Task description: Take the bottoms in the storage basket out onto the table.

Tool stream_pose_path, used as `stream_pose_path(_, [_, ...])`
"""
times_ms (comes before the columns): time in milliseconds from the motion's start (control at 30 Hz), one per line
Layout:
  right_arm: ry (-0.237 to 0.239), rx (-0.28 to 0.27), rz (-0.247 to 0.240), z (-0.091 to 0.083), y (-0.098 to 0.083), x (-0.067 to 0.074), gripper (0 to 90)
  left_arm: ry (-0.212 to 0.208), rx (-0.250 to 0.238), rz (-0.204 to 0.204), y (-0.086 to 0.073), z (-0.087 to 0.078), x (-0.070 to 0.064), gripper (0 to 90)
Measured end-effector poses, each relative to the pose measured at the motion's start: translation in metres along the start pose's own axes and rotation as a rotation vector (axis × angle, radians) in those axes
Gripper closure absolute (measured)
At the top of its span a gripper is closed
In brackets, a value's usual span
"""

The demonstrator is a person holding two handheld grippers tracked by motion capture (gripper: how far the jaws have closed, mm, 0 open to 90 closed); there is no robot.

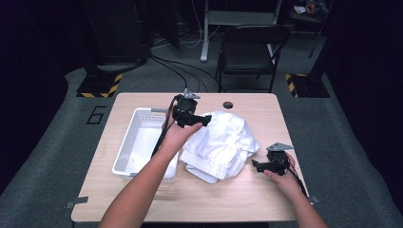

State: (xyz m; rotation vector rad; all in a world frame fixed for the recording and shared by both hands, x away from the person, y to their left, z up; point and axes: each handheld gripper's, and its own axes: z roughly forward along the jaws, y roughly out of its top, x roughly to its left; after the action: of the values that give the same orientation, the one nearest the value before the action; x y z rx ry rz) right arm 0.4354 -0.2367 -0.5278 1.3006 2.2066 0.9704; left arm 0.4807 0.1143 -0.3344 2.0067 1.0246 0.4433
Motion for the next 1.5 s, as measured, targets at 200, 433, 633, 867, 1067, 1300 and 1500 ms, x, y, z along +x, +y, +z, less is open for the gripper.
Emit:
stream_pose_path(200, [0.0,0.001,0.003,0.0,0.0,0.0,11.6,0.0,-0.001,0.018,0.002,-0.018,0.007,30.9])
stream_pose_path(433, [0.0,0.001,0.002,0.0,0.0,0.0,11.5,0.007,-0.008,0.022,0.0,-0.035,0.015,32.6])
stream_pose_path(633, [0.0,0.001,0.003,0.0,0.0,0.0,11.6,0.019,-0.017,0.015,-0.005,-0.047,0.025,33.4])
stream_pose_path(867, [0.0,0.001,0.003,0.0,0.0,0.0,11.6,0.036,-0.019,-0.001,-0.013,-0.056,0.039,34.2])
stream_pose_path(1067, [0.0,0.001,0.003,0.0,0.0,0.0,11.5,0.054,-0.025,-0.035,-0.023,-0.063,0.05,34.5])
stream_pose_path(1300, [0.0,0.001,0.002,0.0,0.0,0.0,11.5,0.07,-0.046,-0.064,-0.036,-0.069,0.059,34.9])
stream_pose_path(1500, [0.0,0.0,0.001,0.0,0.0,0.0,11.5,0.069,-0.048,-0.081,-0.05,-0.069,0.065,35.5])
